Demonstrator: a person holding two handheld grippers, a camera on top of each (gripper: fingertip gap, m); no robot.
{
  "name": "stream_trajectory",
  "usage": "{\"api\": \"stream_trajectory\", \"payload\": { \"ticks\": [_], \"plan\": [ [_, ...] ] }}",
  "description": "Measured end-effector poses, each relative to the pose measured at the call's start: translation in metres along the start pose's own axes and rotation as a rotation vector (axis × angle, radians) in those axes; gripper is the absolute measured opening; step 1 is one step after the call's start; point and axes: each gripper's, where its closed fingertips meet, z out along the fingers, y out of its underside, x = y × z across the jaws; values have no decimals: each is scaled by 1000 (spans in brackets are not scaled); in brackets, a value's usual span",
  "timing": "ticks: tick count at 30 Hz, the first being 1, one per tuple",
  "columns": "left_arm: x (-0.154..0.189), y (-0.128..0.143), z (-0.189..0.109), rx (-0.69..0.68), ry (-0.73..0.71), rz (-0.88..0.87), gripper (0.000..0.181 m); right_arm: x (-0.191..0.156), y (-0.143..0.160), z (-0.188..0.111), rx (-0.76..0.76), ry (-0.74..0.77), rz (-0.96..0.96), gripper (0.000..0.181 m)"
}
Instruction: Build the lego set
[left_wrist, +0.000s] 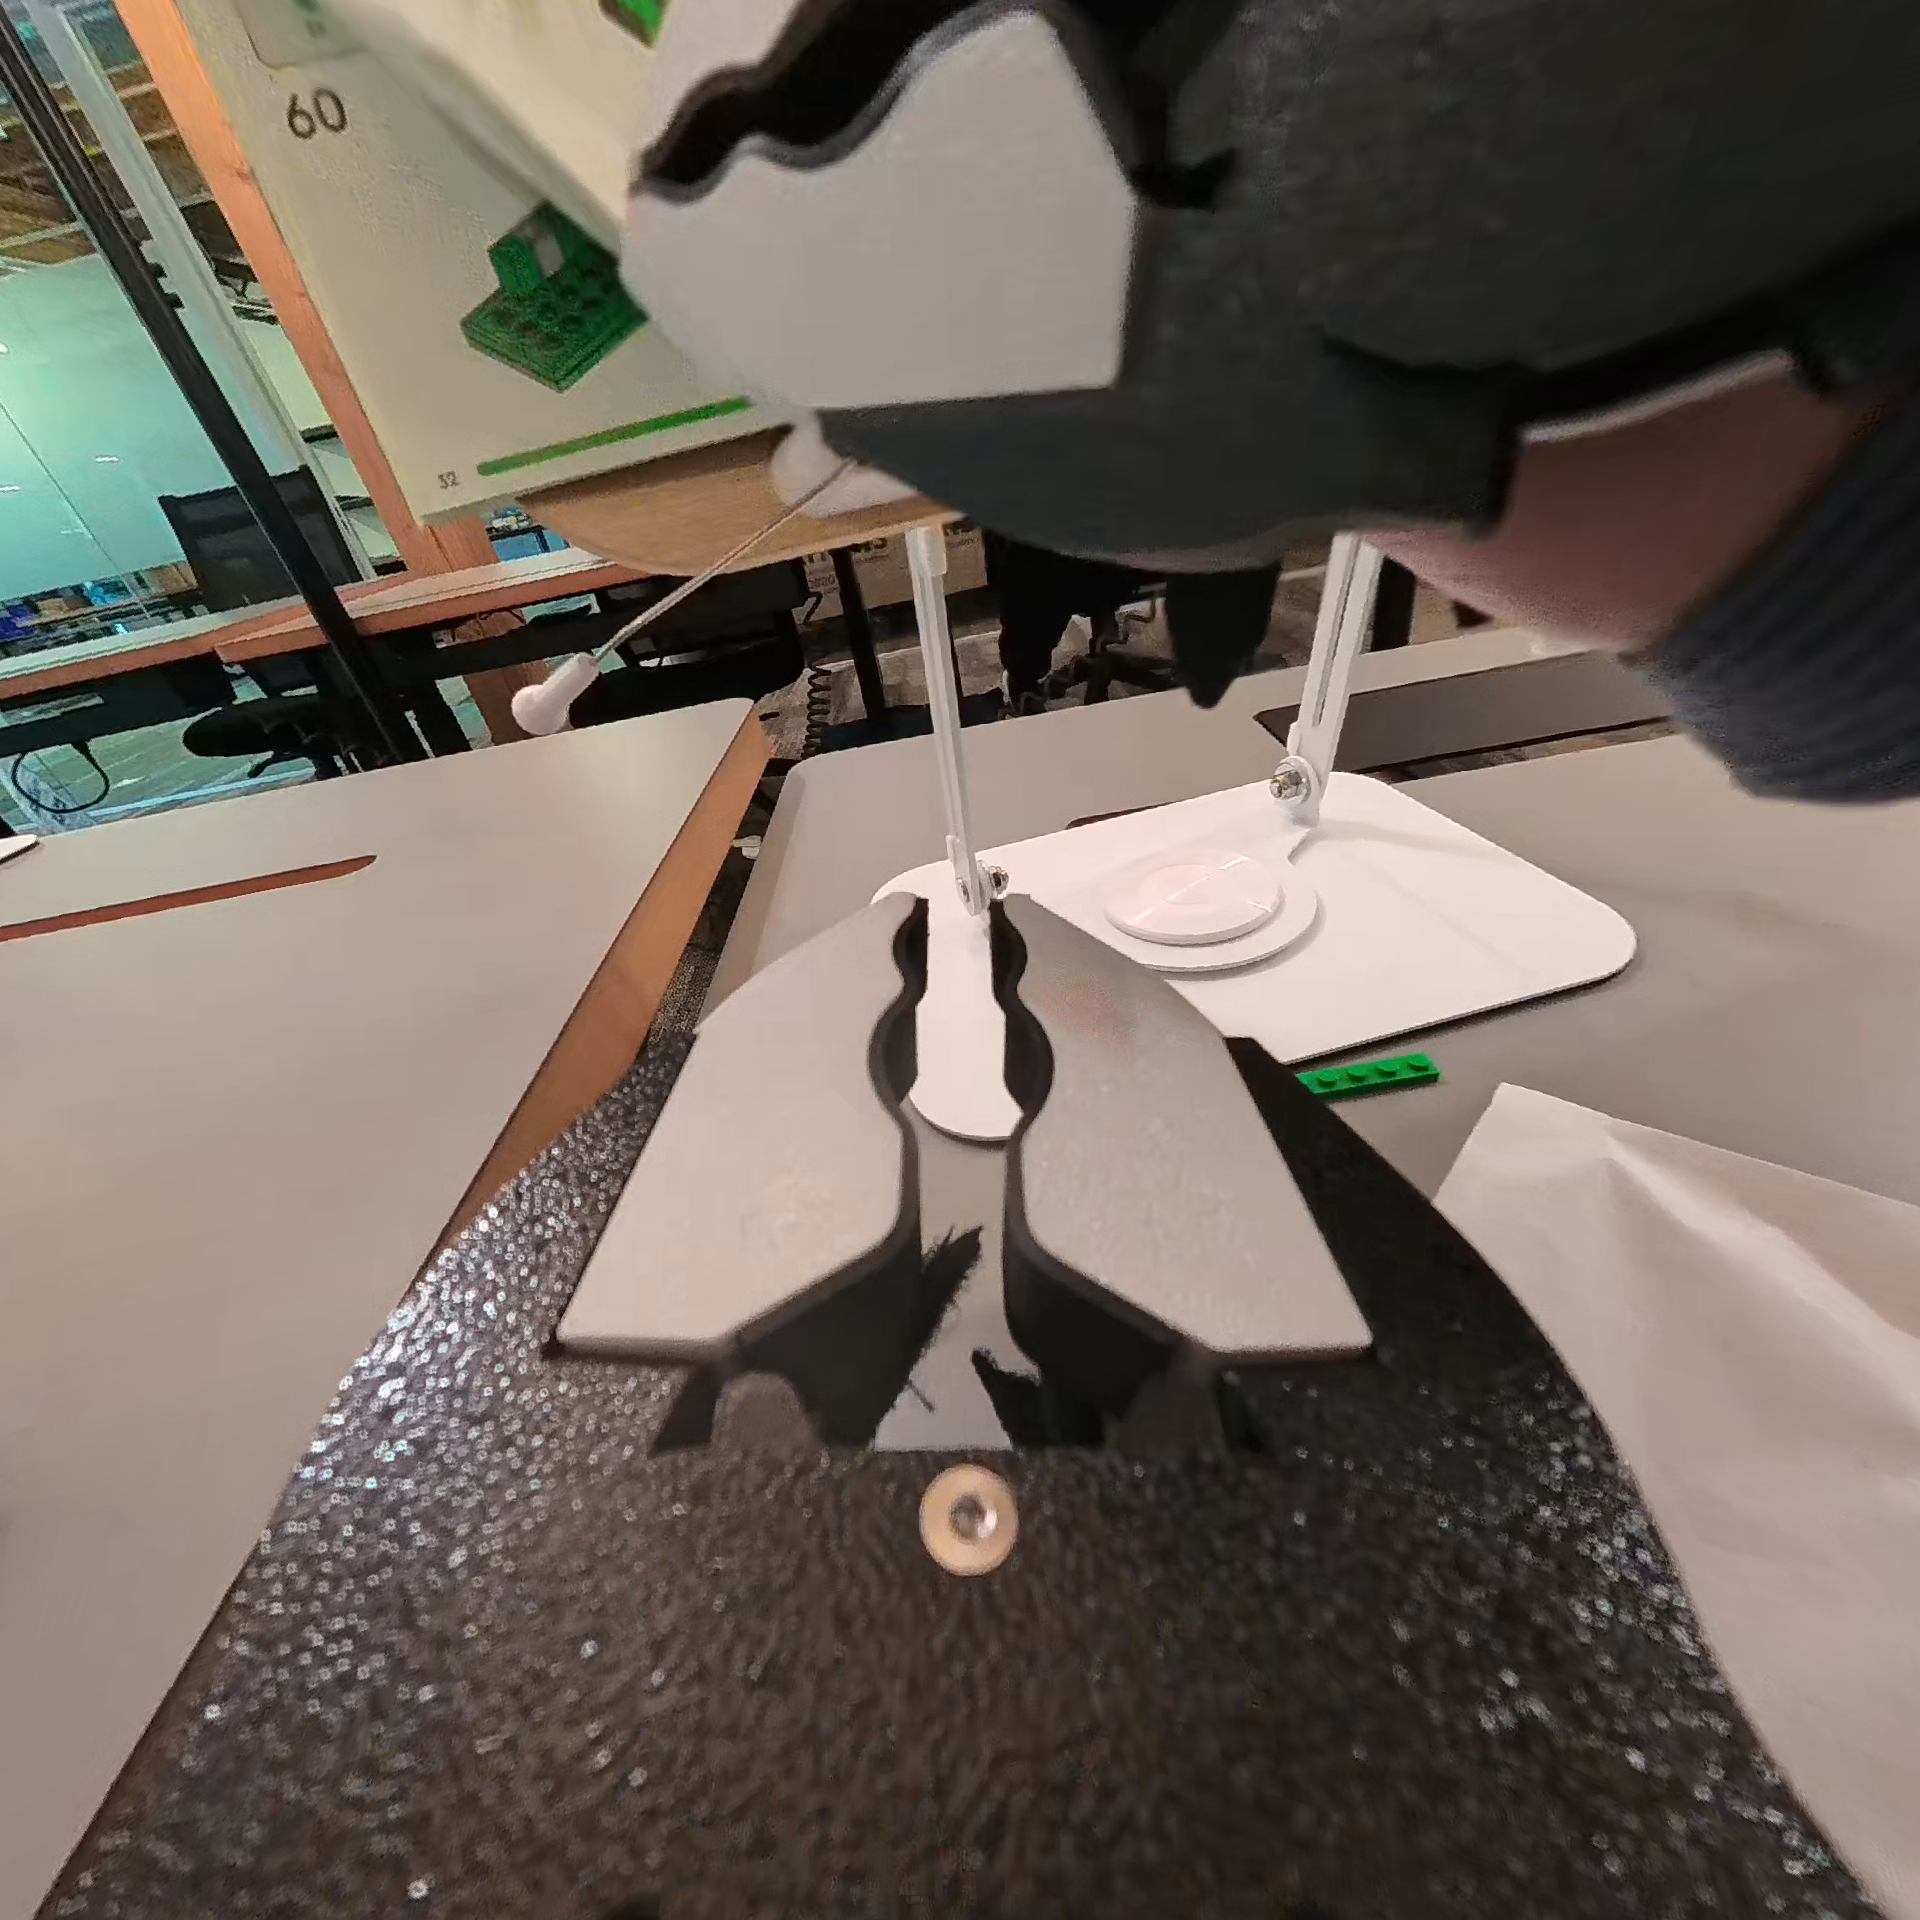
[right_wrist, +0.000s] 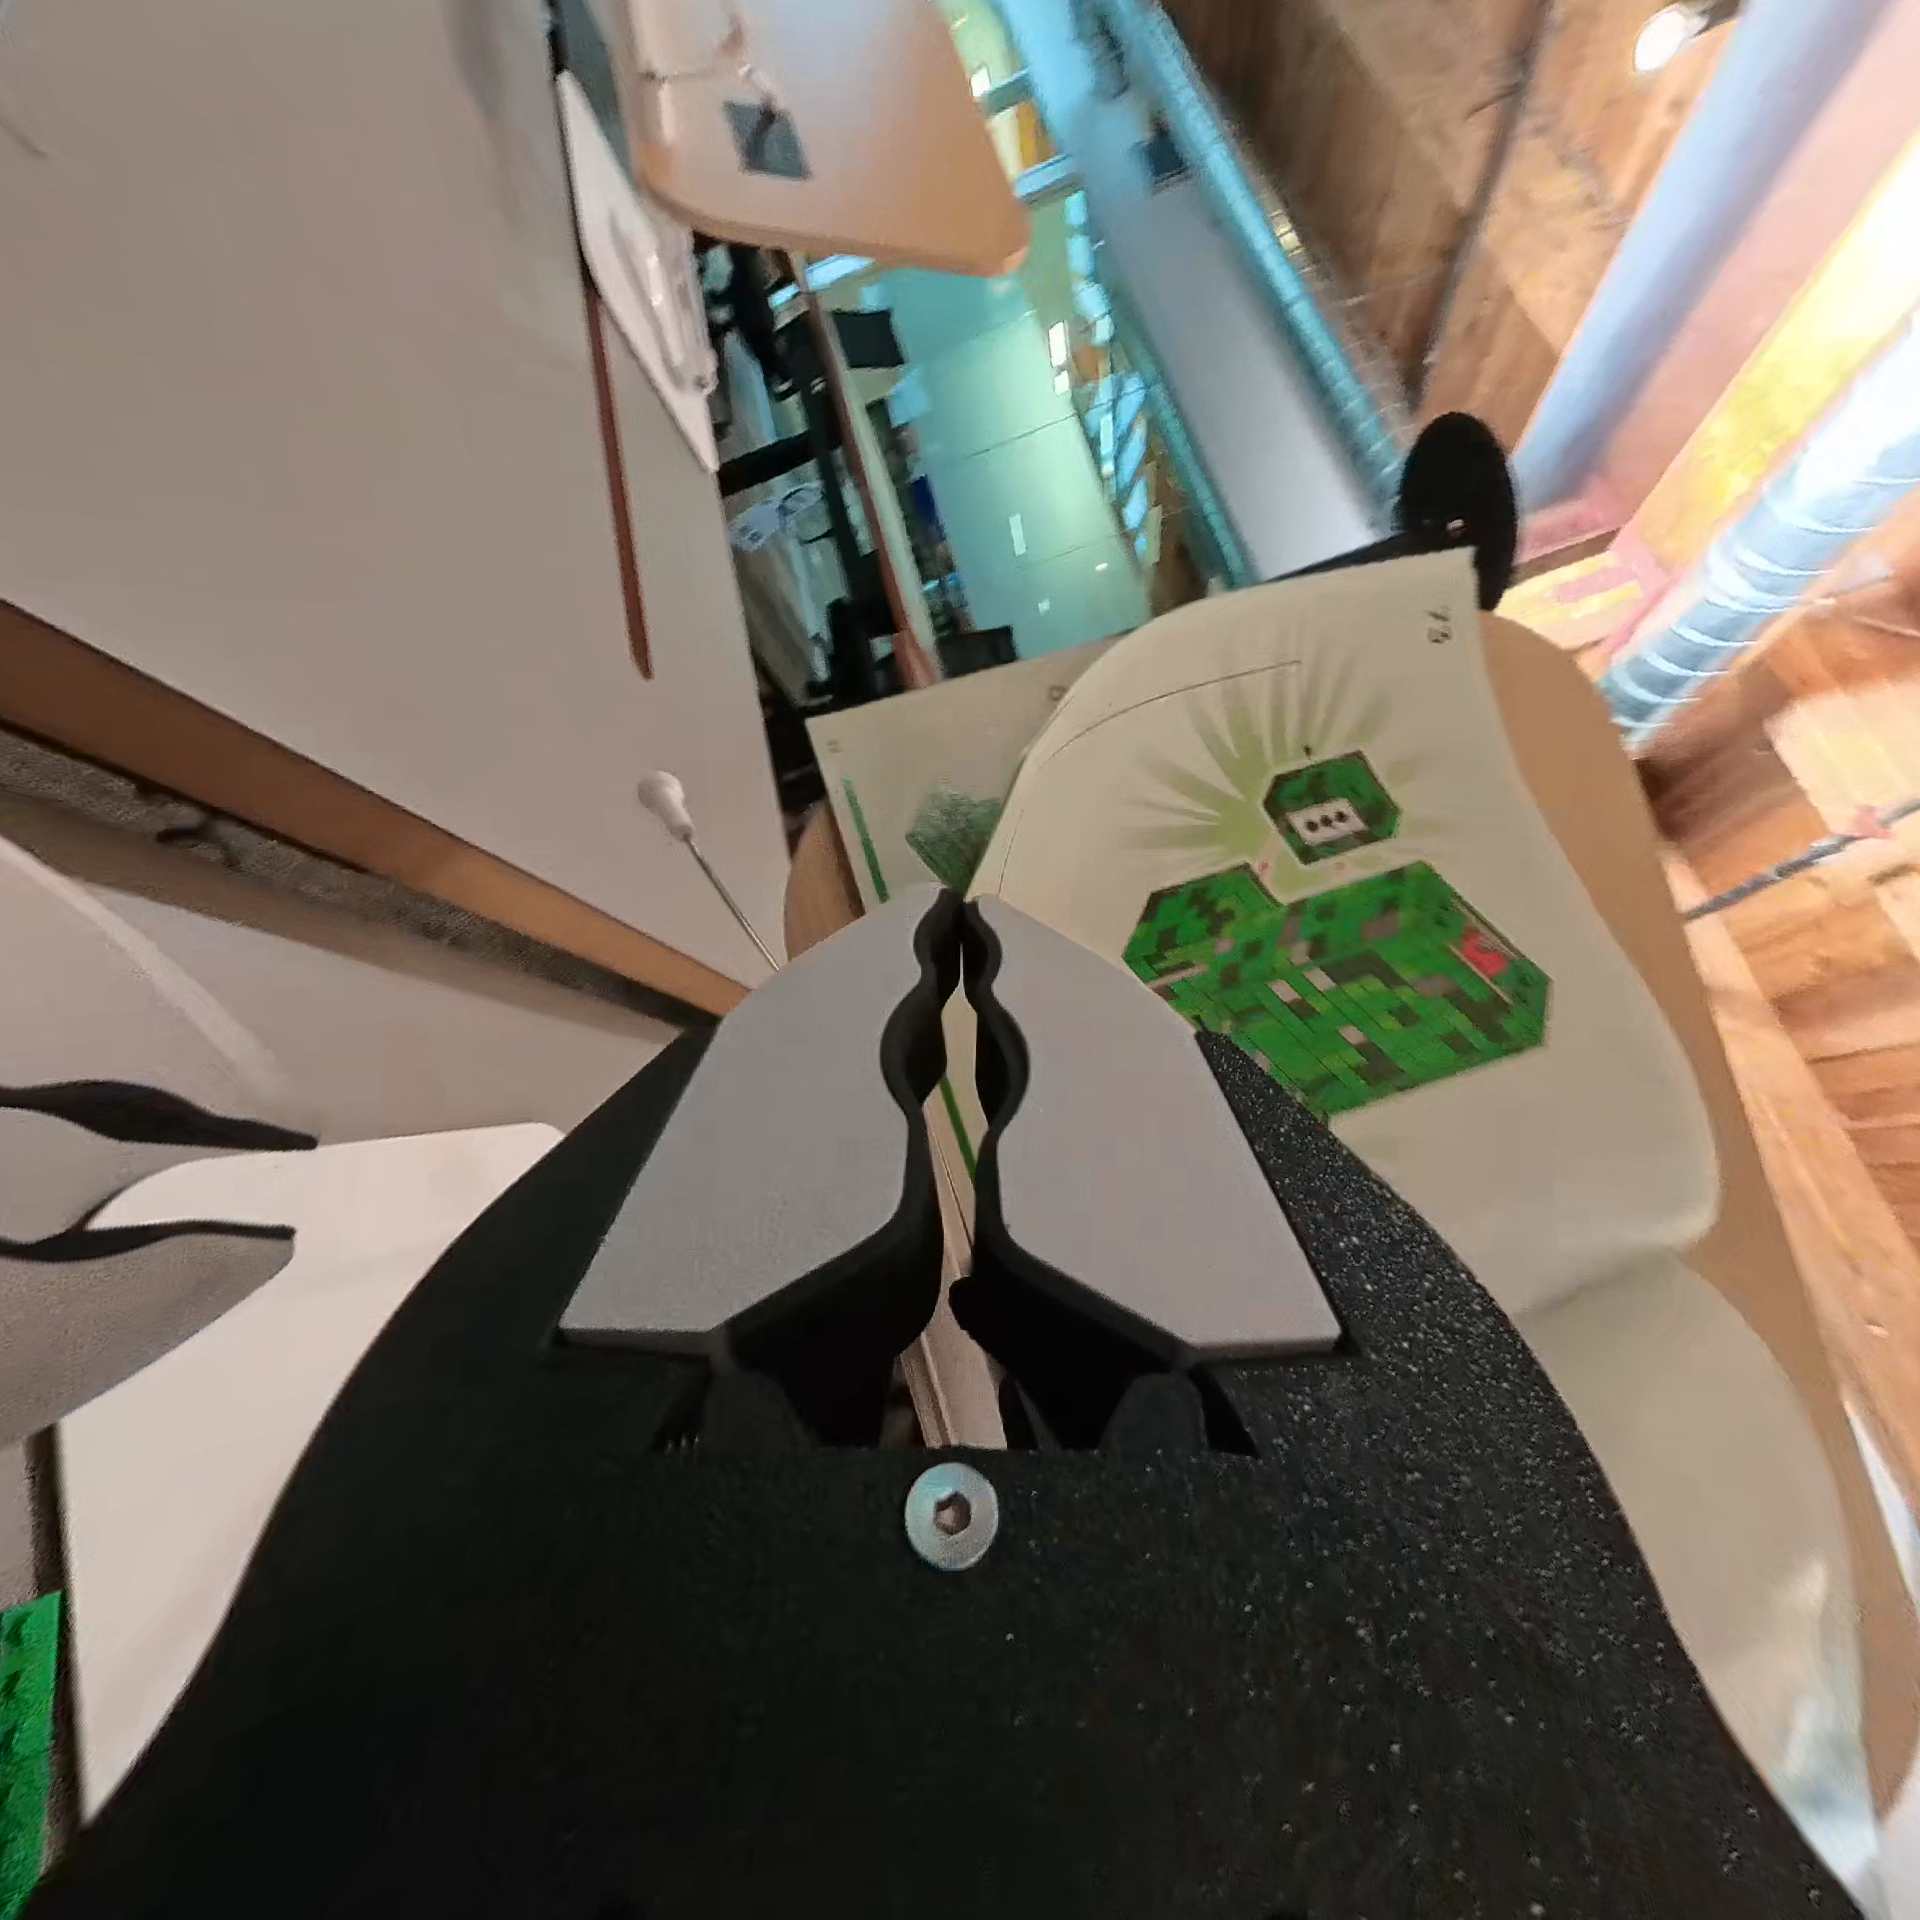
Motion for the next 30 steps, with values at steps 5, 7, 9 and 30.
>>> {"api": "stream_trajectory", "payload": {
  "ticks": [5, 7, 9, 30],
  "plan": [
    [1, 0, 0, 1, 1, 2, 11, 8, 4, -22, 81, 122, 124, 0],
    [1, 0, 0, 1, 2, 2, 11, 17, 10, -33, 108, 179, 228, 0],
    [1, 0, 1, 1, 1, 1, 11, 23, 19, -44, 123, 220, 339, 0],
    [-10, -128, -28, 377, 178, -179, 38, 39, 30, -80, 315, 226, 617, 0]
  ]
}}
